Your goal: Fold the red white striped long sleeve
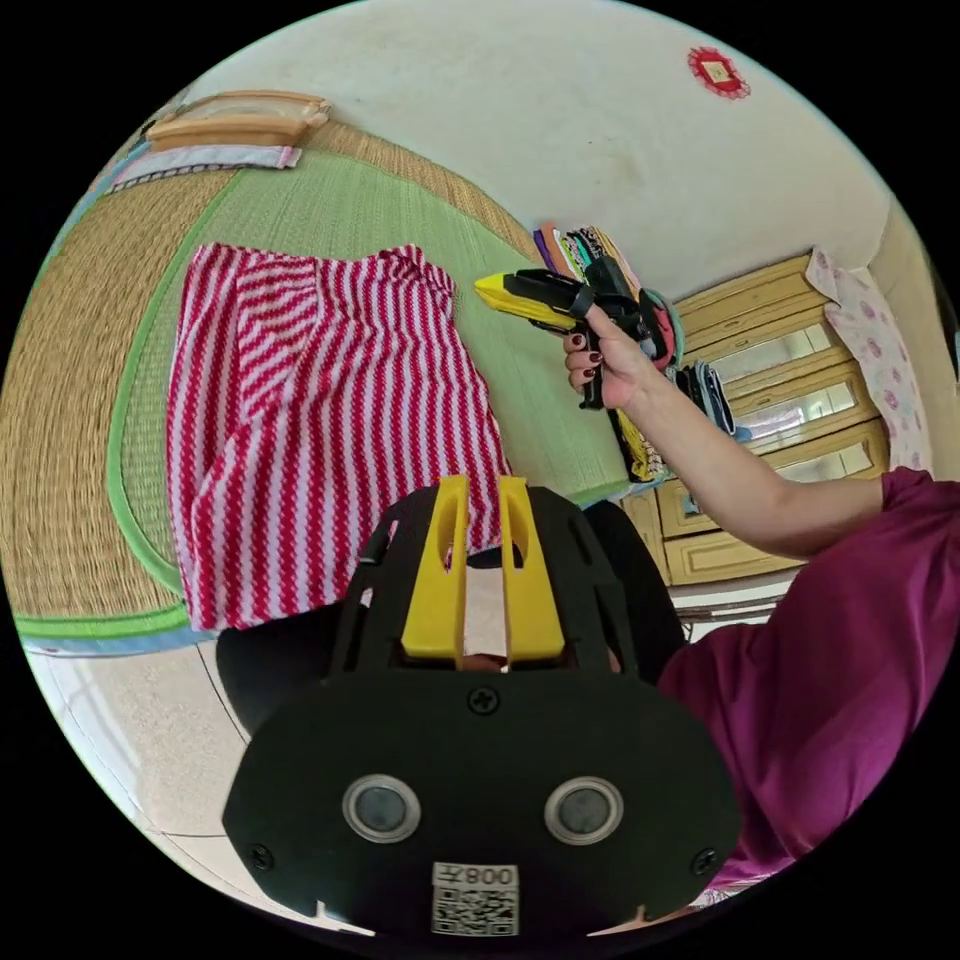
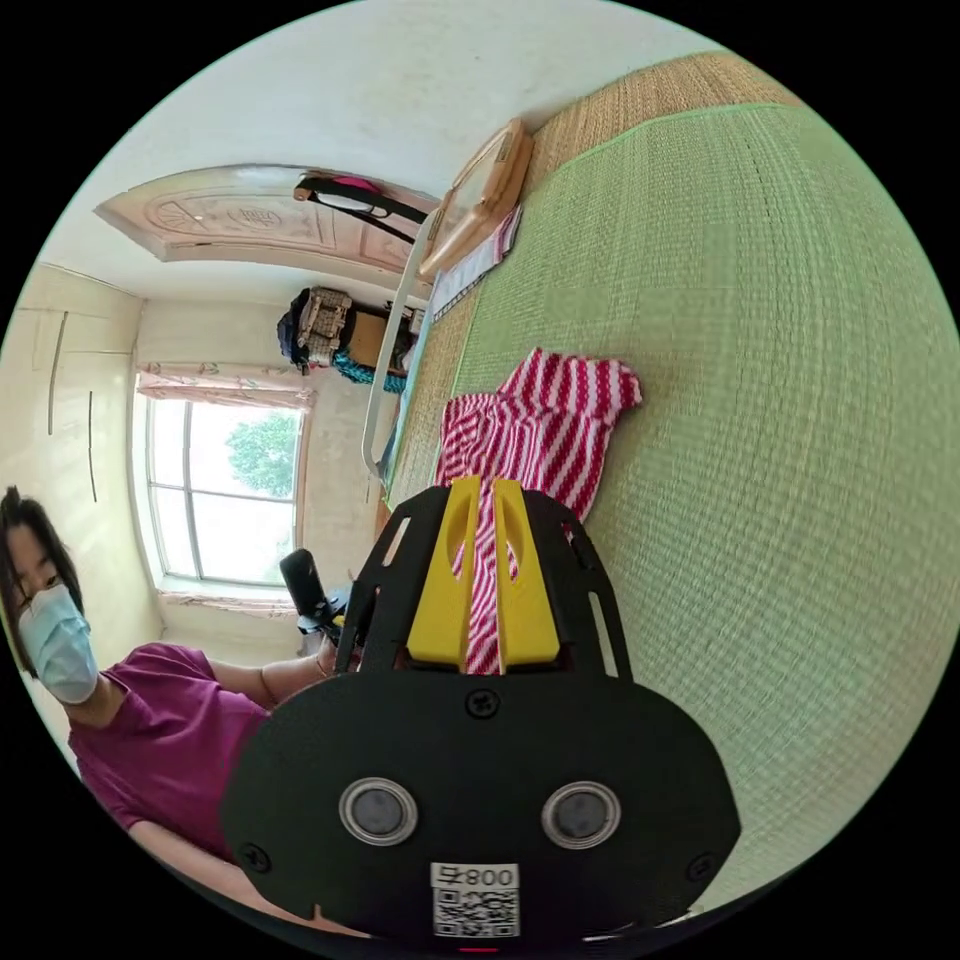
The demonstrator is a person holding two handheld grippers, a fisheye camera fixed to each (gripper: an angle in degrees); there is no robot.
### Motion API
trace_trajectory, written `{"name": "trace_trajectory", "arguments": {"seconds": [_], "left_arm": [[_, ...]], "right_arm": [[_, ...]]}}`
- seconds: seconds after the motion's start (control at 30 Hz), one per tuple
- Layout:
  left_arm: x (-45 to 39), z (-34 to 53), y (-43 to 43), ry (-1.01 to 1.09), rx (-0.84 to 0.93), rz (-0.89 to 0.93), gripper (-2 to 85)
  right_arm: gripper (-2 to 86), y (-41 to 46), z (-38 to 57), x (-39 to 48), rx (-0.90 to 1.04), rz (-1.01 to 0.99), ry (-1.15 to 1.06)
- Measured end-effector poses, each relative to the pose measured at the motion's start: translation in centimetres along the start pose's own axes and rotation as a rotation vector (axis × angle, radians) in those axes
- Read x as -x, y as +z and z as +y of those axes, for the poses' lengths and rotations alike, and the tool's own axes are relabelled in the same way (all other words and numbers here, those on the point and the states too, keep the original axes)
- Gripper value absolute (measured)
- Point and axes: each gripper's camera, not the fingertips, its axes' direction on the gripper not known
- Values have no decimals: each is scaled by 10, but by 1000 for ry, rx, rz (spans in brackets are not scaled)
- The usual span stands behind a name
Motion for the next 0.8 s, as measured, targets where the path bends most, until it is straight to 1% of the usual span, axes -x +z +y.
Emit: {"name": "trace_trajectory", "arguments": {"seconds": [0.07, 0.13, 0.23, 0.43, 0.6, 0.8], "left_arm": [[5, 16, 9, -75, 14, 51, 67], [21, 33, 27, -221, 40, 160, 72], [37, 50, 49, -349, 43, 280, 75], [42, 65, 67, -371, 53, 253, 71], [47, 78, 71, -394, 32, 280, 59], [50, 98, 73, -393, 21, 308, 34]], "right_arm": [[53, -2, 50, -3, 25, -3, 32], [65, 0, 86, -9, 28, -34, 74], [75, 8, 134, -19, 35, -89, 127], [86, 32, 175, -33, 57, -131, 195], [96, 44, 179, -36, 69, -154, 209], [100, 44, 186, -44, 37, -198, 228]]}}
